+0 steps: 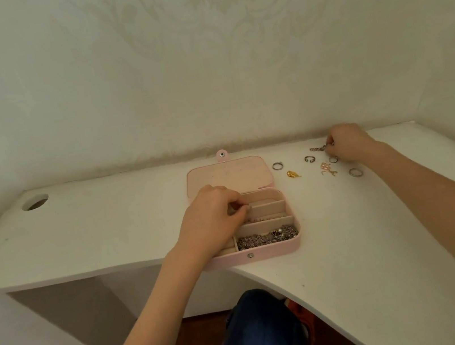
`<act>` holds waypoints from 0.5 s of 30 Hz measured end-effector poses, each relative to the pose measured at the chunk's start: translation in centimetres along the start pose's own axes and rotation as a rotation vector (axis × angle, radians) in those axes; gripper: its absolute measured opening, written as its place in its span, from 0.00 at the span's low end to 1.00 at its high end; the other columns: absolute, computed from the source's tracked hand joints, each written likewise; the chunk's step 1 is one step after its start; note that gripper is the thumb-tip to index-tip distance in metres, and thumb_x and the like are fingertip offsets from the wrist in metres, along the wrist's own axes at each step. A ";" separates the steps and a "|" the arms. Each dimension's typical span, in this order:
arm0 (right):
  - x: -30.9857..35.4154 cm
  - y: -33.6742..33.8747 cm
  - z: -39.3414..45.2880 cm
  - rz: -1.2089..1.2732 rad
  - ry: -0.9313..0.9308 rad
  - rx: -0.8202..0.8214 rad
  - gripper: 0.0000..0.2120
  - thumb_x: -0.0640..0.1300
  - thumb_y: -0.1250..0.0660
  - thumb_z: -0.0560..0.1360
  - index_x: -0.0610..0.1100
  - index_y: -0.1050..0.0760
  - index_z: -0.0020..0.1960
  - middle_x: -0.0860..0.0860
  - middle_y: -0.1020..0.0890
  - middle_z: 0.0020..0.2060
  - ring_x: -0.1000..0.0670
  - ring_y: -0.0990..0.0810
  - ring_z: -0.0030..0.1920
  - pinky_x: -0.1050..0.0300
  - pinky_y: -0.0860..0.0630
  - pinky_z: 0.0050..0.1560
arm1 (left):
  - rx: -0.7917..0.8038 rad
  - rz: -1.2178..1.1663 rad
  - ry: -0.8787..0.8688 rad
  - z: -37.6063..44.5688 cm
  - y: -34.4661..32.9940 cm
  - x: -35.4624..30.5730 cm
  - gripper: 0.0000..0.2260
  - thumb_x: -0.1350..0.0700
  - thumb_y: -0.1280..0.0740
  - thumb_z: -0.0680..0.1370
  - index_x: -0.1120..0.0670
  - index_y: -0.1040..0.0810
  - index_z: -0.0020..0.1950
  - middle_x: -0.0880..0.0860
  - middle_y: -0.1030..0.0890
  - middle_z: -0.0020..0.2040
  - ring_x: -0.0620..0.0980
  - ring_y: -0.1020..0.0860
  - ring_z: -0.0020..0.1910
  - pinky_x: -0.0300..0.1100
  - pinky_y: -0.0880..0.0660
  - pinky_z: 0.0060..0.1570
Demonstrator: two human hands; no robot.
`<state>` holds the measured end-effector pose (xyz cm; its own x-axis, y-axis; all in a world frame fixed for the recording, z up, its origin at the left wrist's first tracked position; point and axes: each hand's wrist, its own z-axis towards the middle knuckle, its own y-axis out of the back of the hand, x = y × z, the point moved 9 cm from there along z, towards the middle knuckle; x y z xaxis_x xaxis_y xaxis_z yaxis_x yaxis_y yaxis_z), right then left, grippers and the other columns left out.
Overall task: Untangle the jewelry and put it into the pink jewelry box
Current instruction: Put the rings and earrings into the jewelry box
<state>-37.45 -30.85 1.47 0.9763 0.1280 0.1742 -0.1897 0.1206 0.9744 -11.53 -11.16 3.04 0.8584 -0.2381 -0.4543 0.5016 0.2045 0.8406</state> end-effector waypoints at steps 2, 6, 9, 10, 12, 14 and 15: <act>-0.3 -0.3 0.0 0.036 -0.040 0.045 0.10 0.40 0.35 0.73 0.36 0.22 0.36 0.42 0.20 0.33 0.41 0.23 0.38 0.52 0.26 0.41 | 0.006 -0.004 0.004 0.0 0.0 0.0 0.06 0.51 0.33 0.74 0.51 0.17 0.45 0.47 0.21 0.41 0.49 0.29 0.48 0.48 0.28 0.49; 1.5 1.8 -1.6 0.353 -0.010 -0.085 0.05 0.40 0.37 0.76 0.40 0.29 0.43 0.45 0.25 0.36 0.45 0.28 0.38 0.56 0.34 0.38 | 0.008 -0.089 0.025 0.1 0.4 0.0 0.05 0.55 0.32 0.74 0.51 0.17 0.47 0.47 0.19 0.43 0.46 0.26 0.44 0.43 0.28 0.48; 4.3 3.9 -4.1 0.658 0.080 -0.141 0.03 0.40 0.36 0.76 0.43 0.31 0.48 0.49 0.24 0.37 0.51 0.27 0.35 0.61 0.33 0.33 | -0.067 -0.275 0.051 0.9 1.1 -0.7 0.08 0.57 0.31 0.74 0.51 0.19 0.52 0.48 0.19 0.44 0.45 0.23 0.42 0.38 0.27 0.48; 5.5 4.8 -5.1 0.715 0.115 -0.150 0.04 0.39 0.35 0.75 0.43 0.30 0.47 0.50 0.24 0.35 0.53 0.28 0.34 0.63 0.33 0.33 | -0.110 -0.316 0.051 1.4 1.5 -1.2 0.11 0.57 0.30 0.73 0.51 0.20 0.55 0.47 0.19 0.45 0.44 0.23 0.43 0.37 0.26 0.48; 8.3 6.4 -7.2 0.831 0.206 -0.109 0.05 0.36 0.35 0.74 0.42 0.30 0.47 0.49 0.24 0.34 0.52 0.28 0.35 0.67 0.31 0.34 | -0.156 -0.357 0.049 2.7 1.9 -2.4 0.18 0.55 0.29 0.73 0.50 0.25 0.61 0.45 0.21 0.49 0.41 0.22 0.45 0.28 0.28 0.46; 11.3 7.4 -9.5 0.990 0.312 0.019 0.06 0.32 0.37 0.74 0.41 0.29 0.48 0.49 0.22 0.34 0.51 0.24 0.37 0.63 0.27 0.40 | -0.109 -0.484 0.075 3.9 1.4 -3.5 0.23 0.55 0.29 0.73 0.50 0.29 0.66 0.43 0.24 0.52 0.39 0.22 0.46 0.30 0.28 0.45; 12.4 7.7 -10.5 1.057 0.345 0.077 0.07 0.31 0.38 0.74 0.42 0.28 0.48 0.51 0.21 0.33 0.52 0.23 0.37 0.61 0.26 0.41 | -0.063 -0.582 0.099 4.3 0.9 -4.0 0.22 0.55 0.28 0.73 0.51 0.29 0.65 0.43 0.23 0.50 0.39 0.22 0.44 0.33 0.28 0.44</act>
<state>-27.90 -17.97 9.65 0.2439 0.3984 0.8842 -0.8898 -0.2706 0.3674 -14.98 -14.07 6.94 0.4442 -0.2391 -0.8634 0.8959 0.1236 0.4267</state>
